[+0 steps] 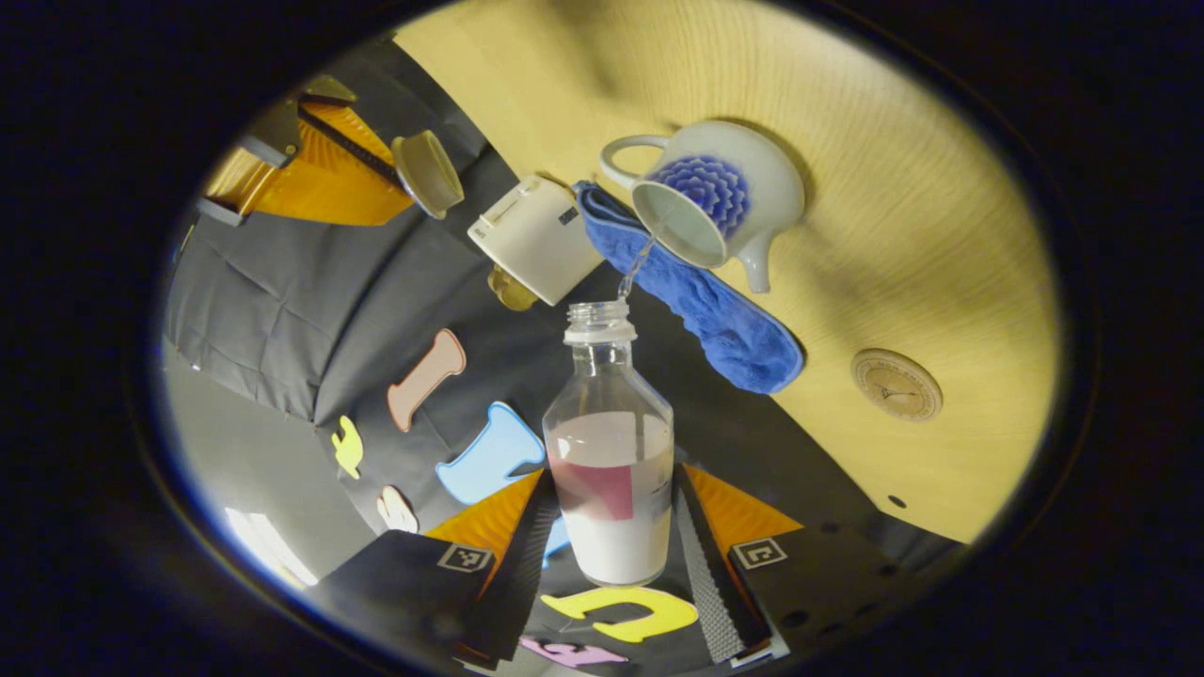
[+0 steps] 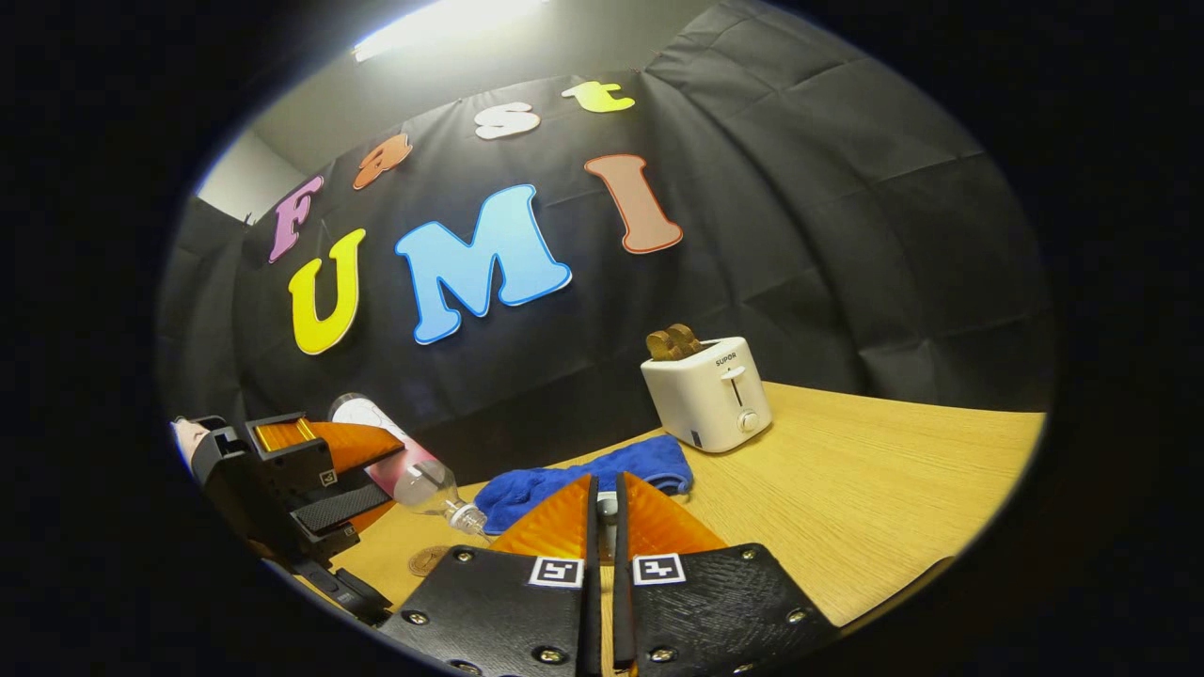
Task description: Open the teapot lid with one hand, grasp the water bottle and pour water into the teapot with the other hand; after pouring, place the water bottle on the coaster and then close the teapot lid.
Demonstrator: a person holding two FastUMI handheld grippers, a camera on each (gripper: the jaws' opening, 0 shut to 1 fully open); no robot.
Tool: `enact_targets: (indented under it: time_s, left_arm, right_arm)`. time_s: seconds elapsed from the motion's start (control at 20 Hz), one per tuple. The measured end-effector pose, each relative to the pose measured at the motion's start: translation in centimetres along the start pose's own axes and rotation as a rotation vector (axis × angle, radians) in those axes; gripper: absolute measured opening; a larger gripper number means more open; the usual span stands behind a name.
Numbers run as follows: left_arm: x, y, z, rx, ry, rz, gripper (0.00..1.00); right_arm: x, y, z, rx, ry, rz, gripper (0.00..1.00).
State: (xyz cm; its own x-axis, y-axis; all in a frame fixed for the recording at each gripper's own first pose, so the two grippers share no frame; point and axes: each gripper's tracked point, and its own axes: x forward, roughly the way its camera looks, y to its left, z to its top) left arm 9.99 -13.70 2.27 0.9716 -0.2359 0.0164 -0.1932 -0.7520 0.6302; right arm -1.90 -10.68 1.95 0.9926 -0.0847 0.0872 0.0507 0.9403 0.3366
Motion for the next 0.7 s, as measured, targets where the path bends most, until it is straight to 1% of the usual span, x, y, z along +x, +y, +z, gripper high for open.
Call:
enact_targets:
  time_s: [0.2,0.55,0.7]
  left_arm:
    - [-0.2,0.1,0.3,0.057,-0.013,0.004,0.85]
    - [-0.4,0.4,1.5,0.127,-0.041,0.011,0.85]
    - [-0.2,0.4,1.3,0.128,-0.04,0.009,0.85]
  right_arm:
    - [0.0,0.0,-0.1,0.008,0.006,0.002,0.05]
    - [0.0,-0.1,0.0,0.017,0.007,0.003,0.05]
    - [0.1,-0.1,-0.2,0.02,0.012,0.008,0.05]
